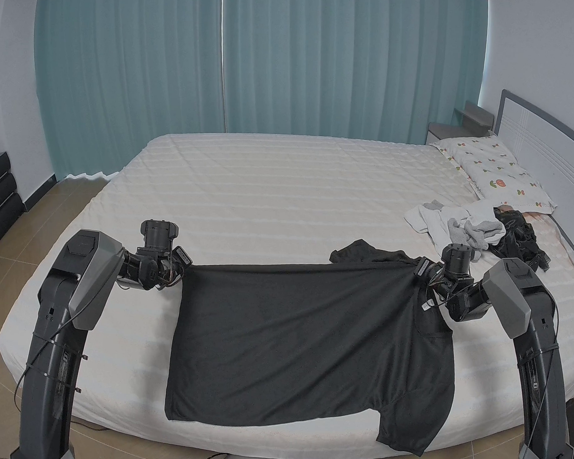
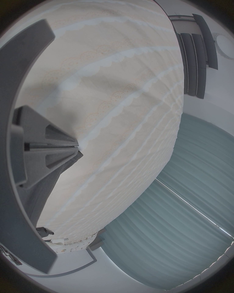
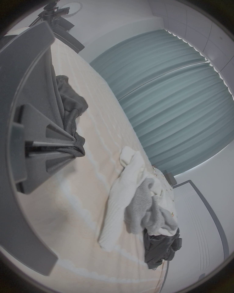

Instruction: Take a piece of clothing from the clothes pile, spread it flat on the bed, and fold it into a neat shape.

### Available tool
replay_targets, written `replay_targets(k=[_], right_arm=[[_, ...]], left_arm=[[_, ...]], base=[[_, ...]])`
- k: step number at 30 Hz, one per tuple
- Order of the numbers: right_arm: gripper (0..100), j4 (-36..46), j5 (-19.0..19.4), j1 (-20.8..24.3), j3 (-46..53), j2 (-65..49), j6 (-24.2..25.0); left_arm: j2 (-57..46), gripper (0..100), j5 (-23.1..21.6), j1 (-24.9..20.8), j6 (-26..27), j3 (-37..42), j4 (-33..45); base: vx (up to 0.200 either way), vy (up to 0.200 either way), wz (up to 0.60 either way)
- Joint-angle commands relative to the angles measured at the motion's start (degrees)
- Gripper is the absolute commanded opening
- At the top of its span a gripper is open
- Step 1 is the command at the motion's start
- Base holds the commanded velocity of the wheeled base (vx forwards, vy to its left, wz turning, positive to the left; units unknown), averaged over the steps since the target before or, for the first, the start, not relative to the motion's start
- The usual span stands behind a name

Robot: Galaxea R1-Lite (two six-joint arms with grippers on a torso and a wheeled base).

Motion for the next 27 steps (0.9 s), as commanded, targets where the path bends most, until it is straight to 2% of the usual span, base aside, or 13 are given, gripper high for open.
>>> replay_targets(k=[1, 5, 6, 7, 11, 15, 19, 21, 22, 24, 25, 26, 27], right_arm=[[0, 0.09, -1.35, 0.29, -0.93, 2.32, -0.02], [0, 0.27, -2.15, 0.29, -1.02, 2.85, -0.02], [100, 0.35, -2.15, 0.38, -0.84, 2.67, -0.02], [100, 0.53, -2.23, 0.38, -0.67, 2.50, -0.02], [100, 0.18, -5.49, 0.11, -1.19, 1.79, -0.63], [100, 0.35, -5.66, -0.94, 0.21, -1.37, -0.63], [100, -0.44, -4.69, -3.14, 9.35, -10.34, 0.07], [100, -0.97, -4.52, -3.31, 12.69, -12.27, 0.25], [100, -2.02, -4.43, -3.40, 16.47, -14.29, 0.33], [100, -6.06, -3.64, -3.40, 24.64, -18.07, 0.86], [100, -6.06, -3.64, -3.40, 24.64, -18.07, 0.86], [100, -9.40, -2.06, -3.31, 30.89, -20.27, 1.12], [100, -10.98, -1.53, -3.14, 34.40, -21.67, 1.12]], left_arm=[[0.39, 0, 0.02, -0.67, 0.08, -0.09, 0.01], [0.31, 0, 0.02, -0.85, 0.17, -0.17, 0.10], [0.39, 0, 0.02, -0.85, 0.17, -0.17, 0.01], [0.39, 100, 0.02, -0.85, 0.17, -0.26, 0.01], [0.04, 100, 0.11, -0.67, 0.08, 0.44, 0.10], [-1.54, 100, 0.11, -0.14, -0.09, 0.79, 0.18], [-11.29, 100, -1.12, 2.23, -0.53, 10.90, -0.61], [-13.76, 100, -1.48, 2.23, -0.71, 14.15, -0.52], [-16.22, 100, -1.65, 2.14, -0.97, 18.37, -0.78], [-22.02, 100, -4.11, 1.79, -1.15, 28.30, -2.98], [-22.02, 100, -4.11, 1.79, -1.15, 28.30, -2.98], [-26.15, 100, -7.80, 1.70, -1.32, 35.68, -6.85], [-28.52, 100, -8.95, 1.44, -1.59, 39.64, -8.61]], base=[[0.000, 0.000, 0.00], [0.000, 0.000, 0.00], [0.000, 0.000, 0.00], [0.000, 0.000, 0.00], [0.000, 0.000, 0.00], [0.000, 0.000, 0.00], [0.000, 0.000, 0.00], [0.000, 0.000, 0.00], [0.000, 0.000, 0.00], [0.000, 0.000, 0.00], [0.000, 0.000, 0.00], [0.000, 0.000, 0.00], [0.000, 0.000, 0.00]])
